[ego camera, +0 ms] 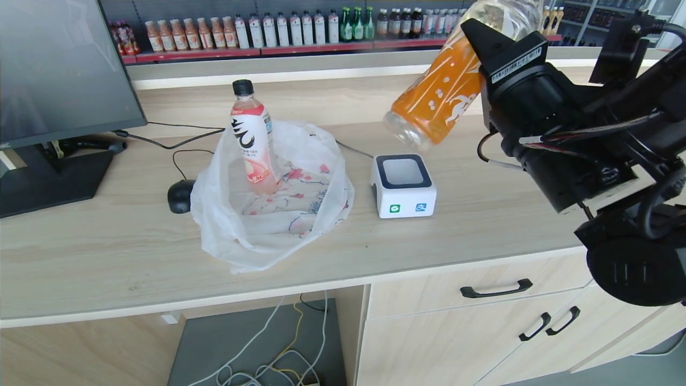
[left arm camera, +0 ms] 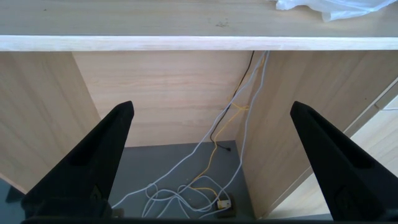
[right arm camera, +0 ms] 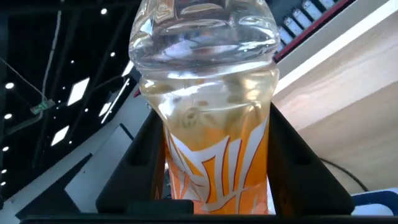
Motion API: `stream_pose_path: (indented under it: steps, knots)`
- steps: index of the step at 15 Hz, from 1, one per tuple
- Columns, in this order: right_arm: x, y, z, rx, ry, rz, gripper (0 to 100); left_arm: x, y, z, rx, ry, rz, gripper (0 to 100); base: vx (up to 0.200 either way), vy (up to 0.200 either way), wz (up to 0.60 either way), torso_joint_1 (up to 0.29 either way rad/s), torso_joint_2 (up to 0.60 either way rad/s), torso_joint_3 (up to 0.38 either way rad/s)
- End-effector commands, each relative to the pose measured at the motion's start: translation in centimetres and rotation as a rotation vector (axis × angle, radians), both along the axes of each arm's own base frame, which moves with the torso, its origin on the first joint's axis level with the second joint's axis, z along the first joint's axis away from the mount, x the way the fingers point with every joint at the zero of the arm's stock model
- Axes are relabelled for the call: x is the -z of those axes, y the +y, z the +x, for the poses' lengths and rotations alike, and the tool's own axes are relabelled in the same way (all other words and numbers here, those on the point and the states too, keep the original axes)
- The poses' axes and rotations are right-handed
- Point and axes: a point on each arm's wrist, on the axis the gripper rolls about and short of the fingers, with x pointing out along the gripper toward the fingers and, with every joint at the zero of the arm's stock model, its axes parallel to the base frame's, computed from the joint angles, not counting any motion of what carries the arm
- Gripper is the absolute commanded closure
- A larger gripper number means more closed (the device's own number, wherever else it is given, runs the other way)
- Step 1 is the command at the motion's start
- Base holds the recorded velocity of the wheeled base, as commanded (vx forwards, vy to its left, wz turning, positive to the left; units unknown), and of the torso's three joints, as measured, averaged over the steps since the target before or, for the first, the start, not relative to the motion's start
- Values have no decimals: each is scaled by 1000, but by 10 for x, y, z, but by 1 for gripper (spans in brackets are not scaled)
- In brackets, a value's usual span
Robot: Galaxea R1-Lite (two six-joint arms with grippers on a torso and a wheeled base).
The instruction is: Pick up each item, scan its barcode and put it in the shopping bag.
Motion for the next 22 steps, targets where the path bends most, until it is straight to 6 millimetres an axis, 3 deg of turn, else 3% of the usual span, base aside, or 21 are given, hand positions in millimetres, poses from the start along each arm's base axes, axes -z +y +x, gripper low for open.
stream_pose_path:
  steps: [1, 7, 12, 14, 19, 22]
  knots:
    - [-2, -4, -17, 41, -31, -86, 100, 0, 0, 0, 0, -1, 0, 0, 0, 0, 0, 0, 0, 0]
    - [39, -22, -52, 117, -65, -477, 100, 0, 0, 0, 0, -1, 1, 0, 0, 0, 0, 0, 0, 0]
    - [54, -14, -39, 236, -126, -725, 100, 0, 0, 0, 0, -1, 0, 0, 0, 0, 0, 0, 0, 0]
    - [54, -23, -24, 318, -132, -777, 100, 0, 0, 0, 0, -1, 0, 0, 0, 0, 0, 0, 0, 0]
    - [42, -36, -10, 422, -188, -802, 100, 0, 0, 0, -2, -1, -3, 0, 0, 0, 0, 0, 0, 0]
    - [41, -37, -7, 432, -187, -799, 100, 0, 0, 0, -2, -1, -5, 0, 0, 200, 0, 7, 2, 2]
